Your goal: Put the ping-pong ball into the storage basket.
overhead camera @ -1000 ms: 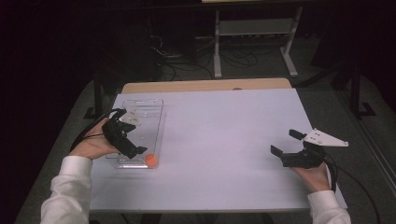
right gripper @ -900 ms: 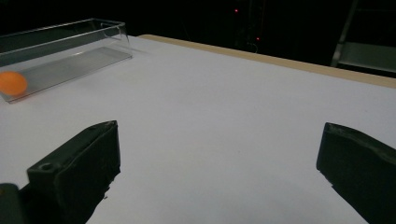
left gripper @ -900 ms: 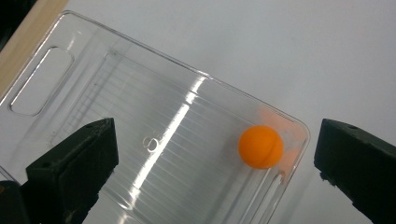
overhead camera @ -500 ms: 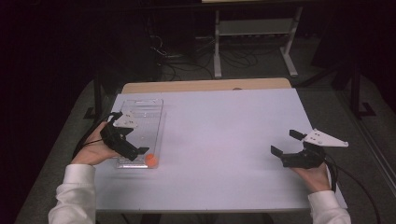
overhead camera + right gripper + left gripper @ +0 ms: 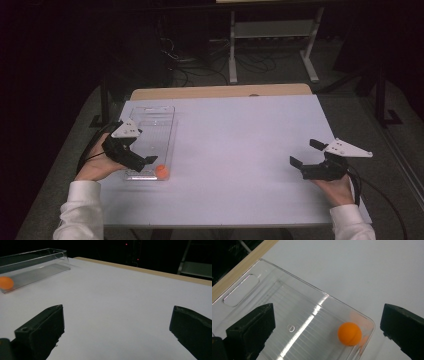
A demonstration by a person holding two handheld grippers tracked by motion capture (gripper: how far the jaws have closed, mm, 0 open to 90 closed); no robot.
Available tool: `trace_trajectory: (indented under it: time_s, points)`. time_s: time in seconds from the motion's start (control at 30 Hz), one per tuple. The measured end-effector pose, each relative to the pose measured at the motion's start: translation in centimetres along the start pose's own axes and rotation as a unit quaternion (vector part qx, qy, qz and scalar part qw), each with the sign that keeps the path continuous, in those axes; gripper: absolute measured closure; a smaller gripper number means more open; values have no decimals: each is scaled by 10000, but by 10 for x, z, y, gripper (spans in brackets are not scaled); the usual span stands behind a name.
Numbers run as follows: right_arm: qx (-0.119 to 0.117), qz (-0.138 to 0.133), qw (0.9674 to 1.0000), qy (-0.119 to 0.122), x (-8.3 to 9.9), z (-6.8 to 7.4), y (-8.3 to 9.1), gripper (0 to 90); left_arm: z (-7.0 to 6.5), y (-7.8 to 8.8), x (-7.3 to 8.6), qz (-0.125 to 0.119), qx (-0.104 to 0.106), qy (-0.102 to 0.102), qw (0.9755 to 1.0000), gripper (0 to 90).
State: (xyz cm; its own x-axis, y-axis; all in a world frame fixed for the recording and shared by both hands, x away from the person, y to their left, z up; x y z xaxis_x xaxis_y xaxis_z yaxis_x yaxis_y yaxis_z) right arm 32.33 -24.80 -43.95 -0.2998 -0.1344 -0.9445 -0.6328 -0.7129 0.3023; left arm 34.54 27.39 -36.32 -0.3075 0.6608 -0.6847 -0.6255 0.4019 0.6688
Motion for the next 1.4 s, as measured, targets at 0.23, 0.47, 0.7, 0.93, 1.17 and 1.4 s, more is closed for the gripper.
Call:
trace_trajectory:
  time_s: [0.23, 0.47, 0.7, 0.93, 1.17, 1.4]
  points:
    - [-3, 10, 10000, -6, 0, 0, 0, 0, -1, 5, 1, -326, -7, 147, 9994, 0]
    - [0, 1, 10000, 2, 0, 0, 0, 0, -2, 4, 5, -453, 15, 279, 9986, 0]
    - [0, 17, 10000, 8, 1, -1, 0, 0, -5, 1, 10, -577, -21, 340, 9978, 0]
    - [-1, 32, 10000, 7, 1, -1, -1, 0, -8, 0, 17, -788, -46, 497, 9956, 0]
    - [-8, 37, 10000, 9, 1, 0, -2, 0, -10, 0, 22, -955, -62, 640, 9934, 0]
    - [-7, 39, 10000, 19, 1, 0, -1, 0, -13, -1, 29, -1275, -74, 895, 9878, 0]
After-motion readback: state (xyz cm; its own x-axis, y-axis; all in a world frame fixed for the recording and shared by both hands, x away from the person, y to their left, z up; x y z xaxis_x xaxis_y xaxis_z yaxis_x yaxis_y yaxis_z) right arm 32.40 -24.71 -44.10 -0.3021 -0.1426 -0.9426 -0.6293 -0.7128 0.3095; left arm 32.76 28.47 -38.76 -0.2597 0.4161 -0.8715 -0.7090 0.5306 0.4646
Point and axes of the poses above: each handheld gripper's, and its own axes: y roughly backward along the jaws, x roughly out of its underside, z roughly to its left, the point moved 4 cm from there along -y, roughly forward along the jaws, and after that the axes turned 9 degrees about -x, right-handed, at the moved point
